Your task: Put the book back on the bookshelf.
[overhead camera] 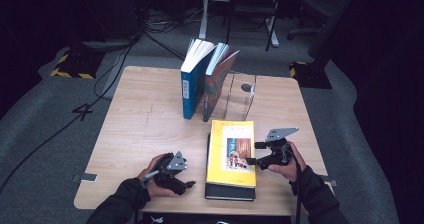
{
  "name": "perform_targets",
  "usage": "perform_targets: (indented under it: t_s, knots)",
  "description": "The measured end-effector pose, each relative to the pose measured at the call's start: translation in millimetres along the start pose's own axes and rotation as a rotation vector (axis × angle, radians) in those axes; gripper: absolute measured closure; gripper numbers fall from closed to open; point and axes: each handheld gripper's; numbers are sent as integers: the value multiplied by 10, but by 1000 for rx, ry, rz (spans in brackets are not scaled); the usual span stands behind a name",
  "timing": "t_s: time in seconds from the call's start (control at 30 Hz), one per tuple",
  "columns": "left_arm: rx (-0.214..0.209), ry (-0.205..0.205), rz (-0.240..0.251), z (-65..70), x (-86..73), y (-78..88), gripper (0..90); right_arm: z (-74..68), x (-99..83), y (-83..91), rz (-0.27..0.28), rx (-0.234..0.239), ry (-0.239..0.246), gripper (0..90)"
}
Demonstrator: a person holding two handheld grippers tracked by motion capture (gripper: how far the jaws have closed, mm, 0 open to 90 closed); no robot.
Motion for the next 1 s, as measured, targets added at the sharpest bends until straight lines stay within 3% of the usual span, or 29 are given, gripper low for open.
perform_targets:
  t_s: [0.2, 0.37, 0.53, 0.57, 0.8, 1.0]
  knots:
    - [-7, -8, -14, -59, 33, -12, 158, 5, 62, 12, 53, 20, 23, 263]
    - [9, 3, -13, -125, 73, -43, 167, 54, 89, -100, 43, 23, 15, 261]
    - [39, 22, 2, -357, 222, -156, 254, 112, 78, -197, 44, 43, -11, 260]
    - [39, 22, 2, -357, 222, -156, 236, 116, 74, -202, 44, 44, -14, 261]
    - [101, 67, 19, -658, 430, -310, 268, 71, 46, -157, 45, 49, 15, 287]
    - [129, 33, 27, -717, 578, -313, 269, -14, -8, -128, 52, 77, 42, 304]
Point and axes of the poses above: each handheld gripper's, and its own axes: y roughly backward along the jaws, x roughly out of its top, z roughly to its right, and after that the axes turned 2 degrees about -x, right-handed
